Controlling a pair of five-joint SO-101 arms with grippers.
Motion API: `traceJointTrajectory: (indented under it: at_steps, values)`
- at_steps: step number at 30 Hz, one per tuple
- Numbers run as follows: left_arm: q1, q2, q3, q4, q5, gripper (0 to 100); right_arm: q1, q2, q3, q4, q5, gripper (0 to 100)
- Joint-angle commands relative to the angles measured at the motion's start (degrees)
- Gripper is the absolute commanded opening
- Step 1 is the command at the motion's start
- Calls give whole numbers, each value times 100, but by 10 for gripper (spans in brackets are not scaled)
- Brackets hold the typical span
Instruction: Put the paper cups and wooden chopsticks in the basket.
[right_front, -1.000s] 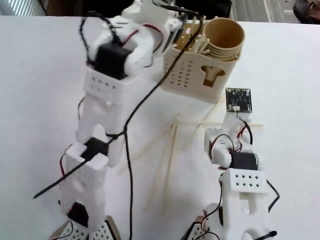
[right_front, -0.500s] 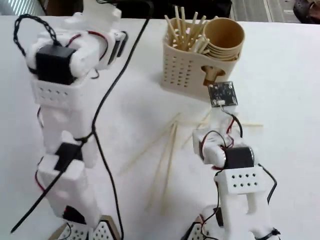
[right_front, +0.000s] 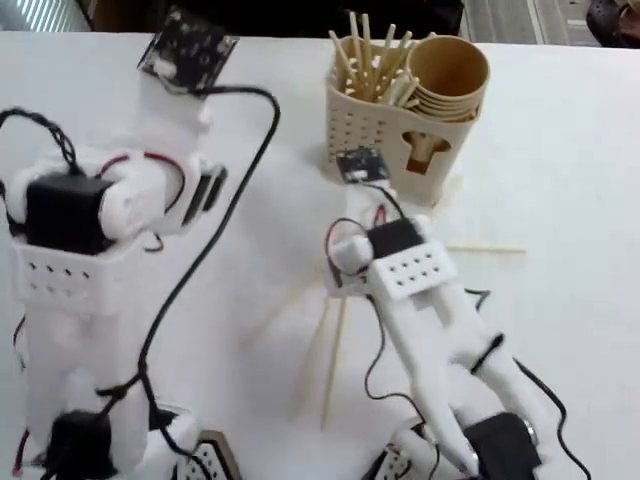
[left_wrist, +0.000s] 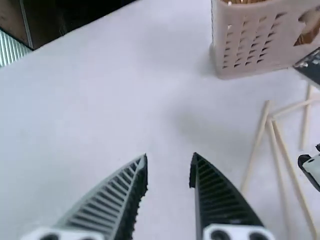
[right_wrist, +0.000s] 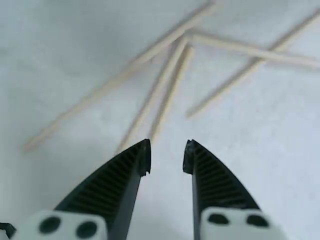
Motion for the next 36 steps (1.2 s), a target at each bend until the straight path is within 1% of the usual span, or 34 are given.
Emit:
traceJointTrajectory:
  at_steps: [1,5,9,12,15,20,26,27,29,30,31,36]
  values:
    - [-505,-1297,2374,-1248,-44,146,-259,418,-255,-488,-316,122]
    - [-857,-2229,4281,-2356,-70,149,-224,998,-255,-1086,-475,122]
    - [-1112,-2976,5987,-3253,-79,150,31,1534,-281,-1376,-475,122]
    - [-1270,-3389,6998,-3851,-79,150,189,1727,-290,-1464,-475,122]
    - [-1297,-3670,7771,-4352,-79,150,163,1842,-290,-1613,-475,122]
    - [-1288,-3908,8501,-4818,-79,150,127,2343,-290,-1965,-475,122]
    - [-1288,-3934,8888,-5011,-88,150,127,2703,-290,-1991,-475,115]
    - [-1297,-3934,8958,-5116,-88,150,127,2703,-290,-1982,-466,97]
    - [-1297,-3934,9143,-5336,-88,149,127,2703,-290,-1982,-422,23]
    - [-1297,-3934,9196,-5407,-88,149,127,2703,-290,-1982,-422,9]
    - [-1297,-3934,9231,-5442,-88,148,127,2703,-290,-1974,-422,28]
    - [-1305,-3934,9266,-5407,-97,147,127,2457,-387,-1719,-404,19]
